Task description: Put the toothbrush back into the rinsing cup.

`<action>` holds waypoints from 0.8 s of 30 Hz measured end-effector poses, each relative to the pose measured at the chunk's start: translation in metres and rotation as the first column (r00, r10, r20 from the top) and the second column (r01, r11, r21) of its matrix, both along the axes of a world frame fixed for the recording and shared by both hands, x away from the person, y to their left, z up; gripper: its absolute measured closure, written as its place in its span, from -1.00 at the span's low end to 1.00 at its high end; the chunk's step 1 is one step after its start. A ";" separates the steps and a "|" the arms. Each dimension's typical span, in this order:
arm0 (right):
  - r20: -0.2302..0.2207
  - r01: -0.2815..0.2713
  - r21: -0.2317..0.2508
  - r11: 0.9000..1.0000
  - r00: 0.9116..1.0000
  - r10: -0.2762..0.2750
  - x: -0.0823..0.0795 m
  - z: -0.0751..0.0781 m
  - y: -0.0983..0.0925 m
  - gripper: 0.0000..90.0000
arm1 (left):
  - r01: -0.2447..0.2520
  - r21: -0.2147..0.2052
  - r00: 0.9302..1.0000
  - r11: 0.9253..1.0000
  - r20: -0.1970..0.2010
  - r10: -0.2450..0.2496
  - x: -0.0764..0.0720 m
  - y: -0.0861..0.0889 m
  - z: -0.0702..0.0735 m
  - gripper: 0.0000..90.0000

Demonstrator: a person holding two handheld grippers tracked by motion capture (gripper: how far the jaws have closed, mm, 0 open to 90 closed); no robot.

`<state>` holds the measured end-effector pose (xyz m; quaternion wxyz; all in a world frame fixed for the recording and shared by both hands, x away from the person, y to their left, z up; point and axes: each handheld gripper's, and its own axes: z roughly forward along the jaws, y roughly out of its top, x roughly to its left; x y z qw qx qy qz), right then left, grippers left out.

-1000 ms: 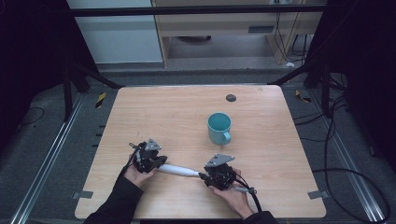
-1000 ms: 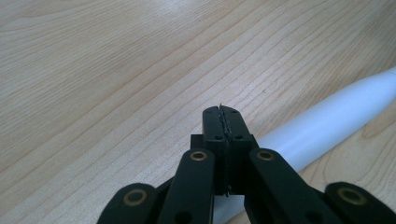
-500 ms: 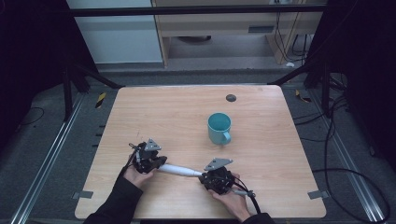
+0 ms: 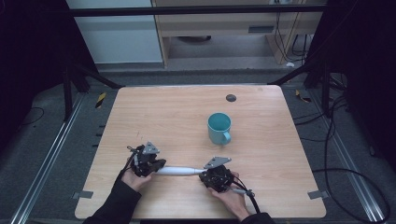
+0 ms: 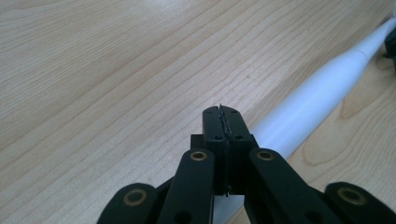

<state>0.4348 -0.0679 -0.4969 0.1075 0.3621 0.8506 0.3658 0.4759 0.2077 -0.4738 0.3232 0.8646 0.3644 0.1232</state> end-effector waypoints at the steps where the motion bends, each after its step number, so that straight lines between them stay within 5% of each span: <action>1: -0.003 0.006 0.002 1.000 1.000 -0.006 0.001 0.000 0.000 0.72 | 0.002 0.000 1.000 1.000 0.000 -0.002 -0.001 0.000 0.000 1.00; 24: 0.002 0.059 0.036 0.998 0.998 -0.059 0.020 -0.001 -0.003 0.81 | 0.035 -0.015 0.999 0.999 -0.006 -0.035 -0.016 0.000 0.003 1.00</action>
